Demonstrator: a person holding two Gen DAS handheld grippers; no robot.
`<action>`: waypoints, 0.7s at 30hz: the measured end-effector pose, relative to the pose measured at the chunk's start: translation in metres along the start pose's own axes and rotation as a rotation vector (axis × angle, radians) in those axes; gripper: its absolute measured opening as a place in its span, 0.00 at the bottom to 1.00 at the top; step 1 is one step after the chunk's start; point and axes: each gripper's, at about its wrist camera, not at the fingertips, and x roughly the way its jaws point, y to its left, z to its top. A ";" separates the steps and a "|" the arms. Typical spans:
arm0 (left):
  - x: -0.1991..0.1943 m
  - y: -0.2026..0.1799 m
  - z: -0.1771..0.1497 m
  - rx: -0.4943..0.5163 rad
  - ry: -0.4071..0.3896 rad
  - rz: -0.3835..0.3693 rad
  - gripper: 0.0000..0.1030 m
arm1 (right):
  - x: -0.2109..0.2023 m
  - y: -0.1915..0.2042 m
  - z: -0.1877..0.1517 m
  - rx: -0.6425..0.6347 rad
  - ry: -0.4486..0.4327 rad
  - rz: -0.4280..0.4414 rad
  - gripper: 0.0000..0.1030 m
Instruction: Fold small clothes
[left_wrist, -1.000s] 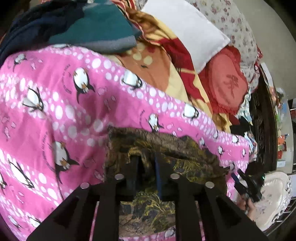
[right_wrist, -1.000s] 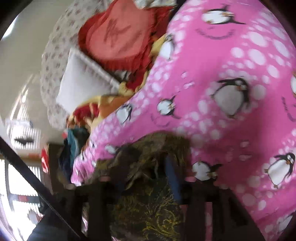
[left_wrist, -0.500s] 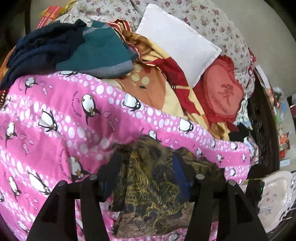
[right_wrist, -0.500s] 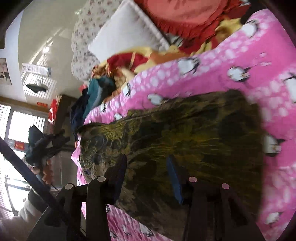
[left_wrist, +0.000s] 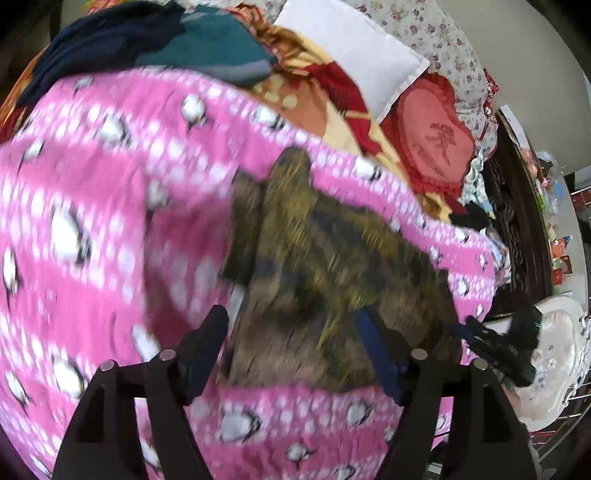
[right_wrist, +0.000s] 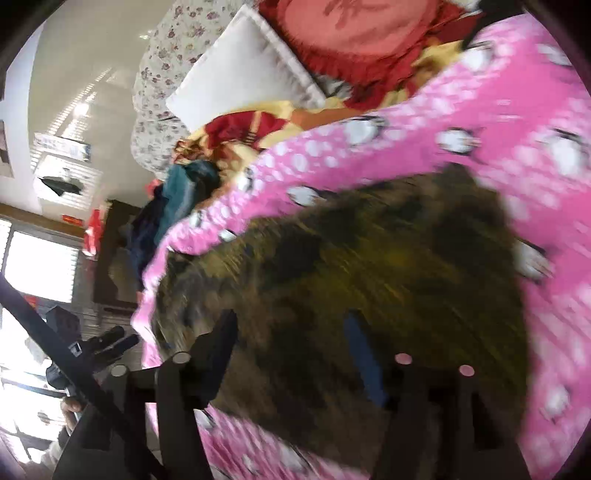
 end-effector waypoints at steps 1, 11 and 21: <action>0.003 0.005 -0.010 -0.003 0.009 -0.001 0.72 | -0.010 -0.006 -0.008 0.007 -0.014 -0.022 0.65; 0.041 0.015 -0.050 0.010 0.035 0.010 0.72 | -0.048 -0.070 -0.069 0.125 -0.076 -0.198 0.68; 0.053 0.005 -0.052 0.048 0.108 -0.033 0.01 | -0.038 -0.061 -0.071 0.096 -0.056 -0.128 0.06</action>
